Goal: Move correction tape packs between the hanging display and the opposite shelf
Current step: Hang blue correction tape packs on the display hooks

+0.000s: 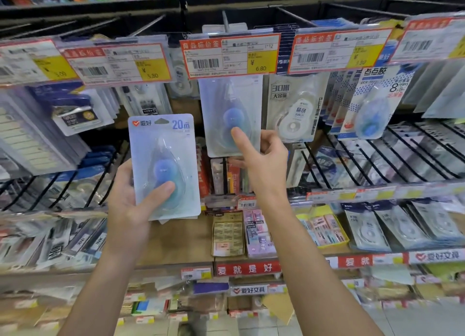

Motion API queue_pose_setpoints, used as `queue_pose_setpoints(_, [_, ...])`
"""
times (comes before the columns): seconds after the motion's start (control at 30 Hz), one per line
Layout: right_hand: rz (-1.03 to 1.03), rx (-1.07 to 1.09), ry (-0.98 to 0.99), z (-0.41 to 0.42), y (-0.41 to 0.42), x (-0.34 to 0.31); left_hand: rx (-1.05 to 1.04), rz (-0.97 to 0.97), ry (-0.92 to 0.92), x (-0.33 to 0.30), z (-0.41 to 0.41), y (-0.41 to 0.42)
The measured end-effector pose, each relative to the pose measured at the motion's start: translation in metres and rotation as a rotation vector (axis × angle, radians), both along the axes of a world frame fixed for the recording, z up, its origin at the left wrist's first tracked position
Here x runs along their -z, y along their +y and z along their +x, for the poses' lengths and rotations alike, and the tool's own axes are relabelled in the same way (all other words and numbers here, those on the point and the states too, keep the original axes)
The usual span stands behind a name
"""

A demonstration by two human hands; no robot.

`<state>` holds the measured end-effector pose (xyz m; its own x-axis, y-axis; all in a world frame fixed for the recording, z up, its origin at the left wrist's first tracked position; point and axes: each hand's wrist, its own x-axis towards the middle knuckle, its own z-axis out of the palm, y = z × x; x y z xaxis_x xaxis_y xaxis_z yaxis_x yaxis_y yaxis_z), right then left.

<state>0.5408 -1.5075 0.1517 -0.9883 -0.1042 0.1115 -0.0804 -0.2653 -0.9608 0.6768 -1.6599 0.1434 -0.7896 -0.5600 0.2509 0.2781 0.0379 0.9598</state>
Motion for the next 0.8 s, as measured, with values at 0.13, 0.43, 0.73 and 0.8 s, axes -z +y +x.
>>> queue_pose_setpoints(0.13, [0.03,-0.004,-0.005,0.0,0.004,0.001,0.04,-0.023,0.027,-0.002,0.003,0.007])
queue_pose_setpoints(0.43, [0.14,-0.076,0.001,0.005,0.02,0.013,0.055,-0.026,0.066,-0.009,0.011,0.017])
queue_pose_setpoints(0.73, [0.668,-0.026,0.266,0.011,0.071,0.031,0.114,-0.059,0.104,-0.018,0.01,0.031])
queue_pose_setpoints(0.8, [0.814,0.039,0.376,0.003,0.081,0.037,0.128,-0.065,0.11,-0.019,0.005,0.036])
